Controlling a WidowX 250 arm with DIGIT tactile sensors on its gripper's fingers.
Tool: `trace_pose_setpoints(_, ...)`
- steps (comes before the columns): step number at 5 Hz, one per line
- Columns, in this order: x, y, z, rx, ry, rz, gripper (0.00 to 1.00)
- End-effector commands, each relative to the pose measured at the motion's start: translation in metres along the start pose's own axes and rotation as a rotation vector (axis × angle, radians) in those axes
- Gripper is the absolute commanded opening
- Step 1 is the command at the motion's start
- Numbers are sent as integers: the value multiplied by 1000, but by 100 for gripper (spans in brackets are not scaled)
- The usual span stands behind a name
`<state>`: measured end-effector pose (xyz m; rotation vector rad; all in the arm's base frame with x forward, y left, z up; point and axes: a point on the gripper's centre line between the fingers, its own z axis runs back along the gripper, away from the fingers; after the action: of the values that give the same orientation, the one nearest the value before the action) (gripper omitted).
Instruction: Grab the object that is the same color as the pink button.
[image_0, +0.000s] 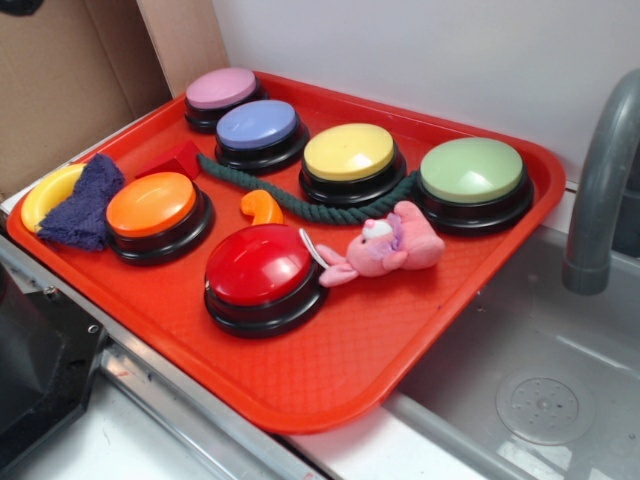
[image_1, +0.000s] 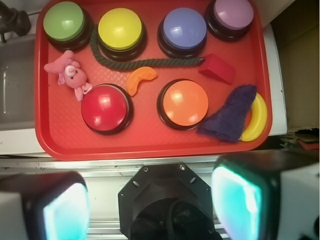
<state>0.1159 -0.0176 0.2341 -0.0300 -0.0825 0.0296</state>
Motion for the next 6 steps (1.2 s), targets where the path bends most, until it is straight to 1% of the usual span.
trace_pose_setpoints(1,0,0,0,0,0,0,100)
trace_pose_setpoints(2,22,-9,-21,-46,-11,-126,100)
trace_pose_setpoints(3,41,-28,-45,-51,-59,-236,100)
trace_pose_setpoints(4,63,-59,-82,-70,-119,-365,100)
trace_pose_setpoints(5,79,-82,-113,-75,-145,-414,100)
trace_pose_setpoints(6,94,-100,-147,-130,-176,-479,100)
